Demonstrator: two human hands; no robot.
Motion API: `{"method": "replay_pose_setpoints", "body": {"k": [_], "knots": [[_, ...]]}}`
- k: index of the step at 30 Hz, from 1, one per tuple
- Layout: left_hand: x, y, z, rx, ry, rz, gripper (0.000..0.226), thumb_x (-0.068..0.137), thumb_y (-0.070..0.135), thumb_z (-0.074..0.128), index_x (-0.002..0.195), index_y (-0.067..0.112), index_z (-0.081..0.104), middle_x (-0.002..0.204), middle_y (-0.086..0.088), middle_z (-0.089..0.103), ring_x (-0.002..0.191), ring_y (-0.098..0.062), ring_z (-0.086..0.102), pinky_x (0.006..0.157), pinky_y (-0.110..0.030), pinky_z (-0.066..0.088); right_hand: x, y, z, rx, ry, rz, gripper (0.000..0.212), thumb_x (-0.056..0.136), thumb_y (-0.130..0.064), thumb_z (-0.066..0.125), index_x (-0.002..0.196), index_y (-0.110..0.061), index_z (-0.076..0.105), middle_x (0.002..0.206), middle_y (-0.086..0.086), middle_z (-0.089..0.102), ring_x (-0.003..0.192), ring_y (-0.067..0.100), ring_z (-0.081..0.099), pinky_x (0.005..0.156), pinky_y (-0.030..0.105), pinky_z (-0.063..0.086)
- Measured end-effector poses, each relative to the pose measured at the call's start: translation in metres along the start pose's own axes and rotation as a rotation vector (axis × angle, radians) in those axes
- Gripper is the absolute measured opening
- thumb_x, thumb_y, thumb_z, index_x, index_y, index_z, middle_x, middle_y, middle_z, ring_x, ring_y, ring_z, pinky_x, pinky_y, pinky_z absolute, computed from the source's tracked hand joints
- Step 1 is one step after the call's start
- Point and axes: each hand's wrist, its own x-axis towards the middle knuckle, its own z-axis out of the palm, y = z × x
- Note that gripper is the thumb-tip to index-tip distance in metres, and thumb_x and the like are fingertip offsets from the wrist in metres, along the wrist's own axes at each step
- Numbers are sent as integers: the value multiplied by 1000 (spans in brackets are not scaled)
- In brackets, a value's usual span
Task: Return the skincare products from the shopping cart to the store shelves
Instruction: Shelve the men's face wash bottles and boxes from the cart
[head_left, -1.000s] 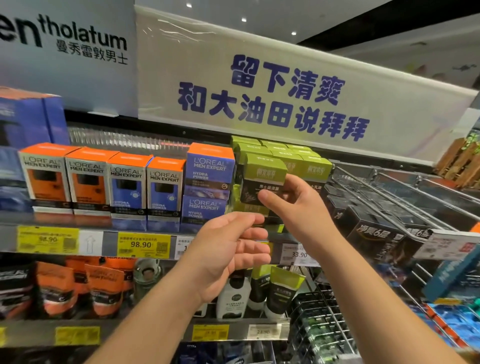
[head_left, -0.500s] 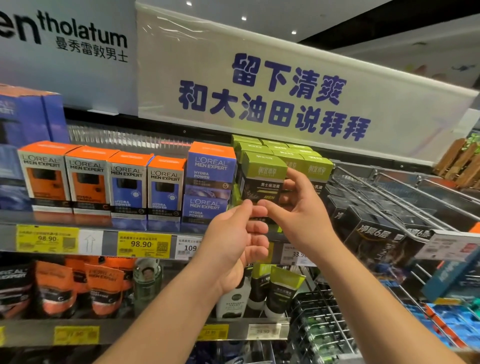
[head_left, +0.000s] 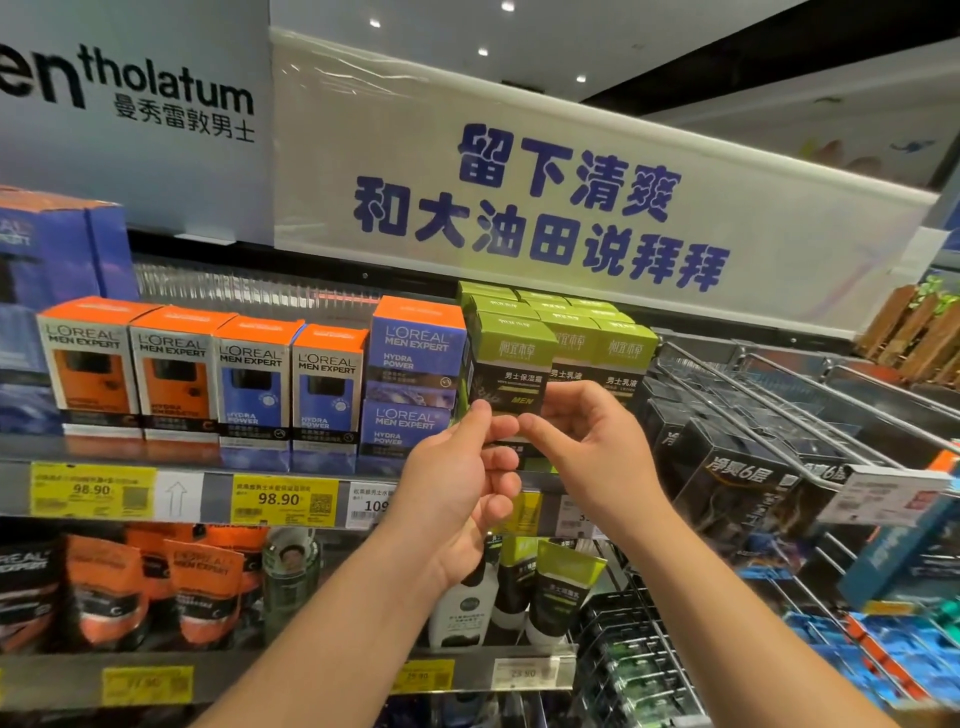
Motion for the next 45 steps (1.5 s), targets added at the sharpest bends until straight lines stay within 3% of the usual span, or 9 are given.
{"method": "replay_pose_setpoints", "body": {"k": [5,12,18,23,27,30,35,40,45], "knots": [[-1,-1,2,-16,5,5,34,106,39,52,103,9,68,56,2,55,42,-8,46,32,-17,28,-1,-5,-5,4,-13,27,23,88,-27,81,109,-26,69,98,-10,74,88,1,71,76,17,57],[-2,-1,3,-8,15,4,33,105,39,54,105,10,69,56,2,56,44,-8,47,33,-17,29,2,-6,-7,-3,-12,64,22,87,-29,82,105,-25,72,95,-8,77,87,4,73,79,23,59],[-4,0,2,-4,-7,20,33,106,38,52,106,10,69,57,3,55,44,-8,48,34,-17,33,-4,-10,-11,30,-3,85,22,87,-26,83,106,-28,71,93,-6,76,85,6,73,67,19,58],[-10,-9,4,-21,-132,83,37,108,40,45,106,9,65,61,1,56,46,-12,52,37,-19,37,-25,-3,-21,72,176,55,9,93,-25,75,101,-27,73,90,-4,76,82,14,74,79,39,62],[-15,-24,10,23,-271,58,42,107,43,41,106,9,66,69,-4,59,51,-16,55,40,-23,43,-56,2,-34,153,241,48,9,99,-14,66,97,-19,74,80,-1,72,69,14,67,66,31,57],[-16,-44,18,84,-387,-2,45,106,45,39,106,10,67,72,-4,61,56,-18,58,45,-26,46,-84,14,-47,192,252,97,11,101,-12,63,97,-14,73,80,2,71,68,13,64,61,24,52],[-15,-92,41,172,-537,-149,46,99,50,40,106,12,66,74,-5,64,60,-19,61,50,-29,48,-141,43,-79,264,324,269,12,101,-16,64,93,-12,73,77,6,74,66,13,66,58,24,51],[-23,-163,75,239,-666,-370,53,83,53,49,109,11,67,77,-7,66,63,-21,62,55,-31,47,-209,74,-122,340,454,497,14,103,-14,62,92,-11,71,77,9,74,63,18,68,54,21,51],[-46,-245,117,351,-778,-586,48,83,49,51,107,12,68,78,-7,67,61,-19,65,51,-29,52,-290,100,-174,331,625,679,13,103,-15,60,100,-8,70,82,9,75,64,19,70,57,24,53]]}}
